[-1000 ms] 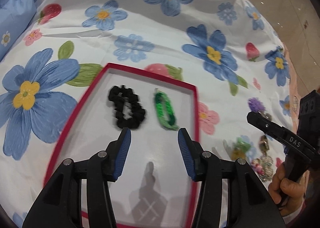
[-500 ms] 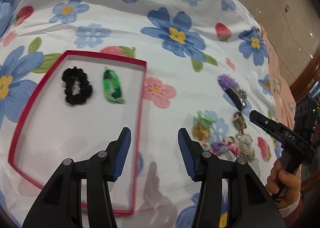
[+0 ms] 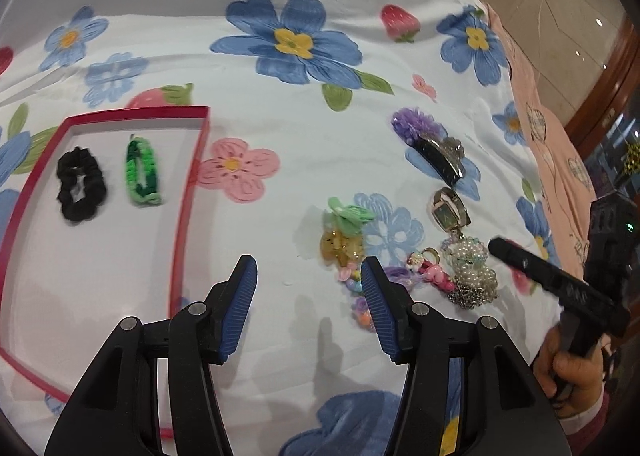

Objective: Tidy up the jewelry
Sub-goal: 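Grasp the purple bow clip with the right tool while the left tool moves to the yellow claw clip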

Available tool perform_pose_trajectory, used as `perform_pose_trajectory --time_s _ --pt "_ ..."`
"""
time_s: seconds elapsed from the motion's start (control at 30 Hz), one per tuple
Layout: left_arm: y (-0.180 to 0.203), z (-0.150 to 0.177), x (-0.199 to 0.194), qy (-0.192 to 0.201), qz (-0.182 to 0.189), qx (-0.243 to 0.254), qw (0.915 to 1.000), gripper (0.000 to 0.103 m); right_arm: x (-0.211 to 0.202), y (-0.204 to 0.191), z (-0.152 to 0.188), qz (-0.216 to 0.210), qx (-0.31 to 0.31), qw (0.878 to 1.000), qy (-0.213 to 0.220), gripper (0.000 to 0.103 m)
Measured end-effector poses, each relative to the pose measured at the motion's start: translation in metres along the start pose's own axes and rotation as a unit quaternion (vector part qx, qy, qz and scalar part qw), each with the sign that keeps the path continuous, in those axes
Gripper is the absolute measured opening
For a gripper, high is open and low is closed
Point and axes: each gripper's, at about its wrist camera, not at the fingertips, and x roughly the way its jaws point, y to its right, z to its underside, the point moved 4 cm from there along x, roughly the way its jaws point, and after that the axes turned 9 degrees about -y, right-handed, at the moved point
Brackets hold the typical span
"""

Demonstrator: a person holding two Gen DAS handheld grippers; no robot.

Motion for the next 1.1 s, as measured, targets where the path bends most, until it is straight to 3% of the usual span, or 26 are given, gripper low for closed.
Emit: perform_pose_trajectory --time_s 0.17,0.37,0.63,0.67,0.7,0.73,0.77,0.8,0.83,1.1 --pt "0.006 -0.014 0.009 -0.009 -0.001 0.020 0.9998 0.053 0.015 -0.034 0.016 -0.039 -0.071 0.996 -0.032 0.047" --pt "0.014 -0.032 0.022 -0.022 0.002 0.050 0.9985 0.053 0.041 -0.064 0.023 -0.054 -0.151 0.984 -0.073 0.047" --pt "0.025 -0.046 0.058 -0.058 0.014 0.070 0.9958 0.053 0.064 -0.066 0.022 -0.049 -0.177 0.978 -0.094 0.046" --pt "0.025 -0.046 0.062 -0.062 0.018 0.068 0.9956 0.053 0.066 -0.065 0.022 -0.053 -0.175 0.978 -0.097 0.043" --pt "0.024 -0.046 0.066 -0.066 0.022 0.066 0.9954 0.044 0.068 -0.064 0.022 -0.059 -0.170 0.979 -0.101 0.039" --pt "0.025 -0.046 0.068 -0.068 0.028 0.067 0.9950 0.035 0.070 -0.063 0.021 -0.063 -0.166 0.979 -0.103 0.028" --pt "0.026 -0.045 0.071 -0.071 0.033 0.070 0.9944 0.021 0.072 -0.061 0.022 -0.065 -0.161 0.979 -0.107 0.021" --pt "0.027 -0.044 0.071 -0.070 0.032 0.073 0.9944 0.020 0.073 -0.060 0.023 -0.065 -0.159 0.979 -0.110 0.009" --pt "0.028 -0.043 0.070 -0.065 0.028 0.077 0.9946 0.018 0.073 -0.058 0.024 -0.065 -0.154 0.980 -0.111 0.007" --pt "0.016 -0.039 0.046 -0.031 0.039 0.057 0.9971 0.014 0.062 -0.055 0.023 -0.067 -0.139 0.984 -0.094 0.002"
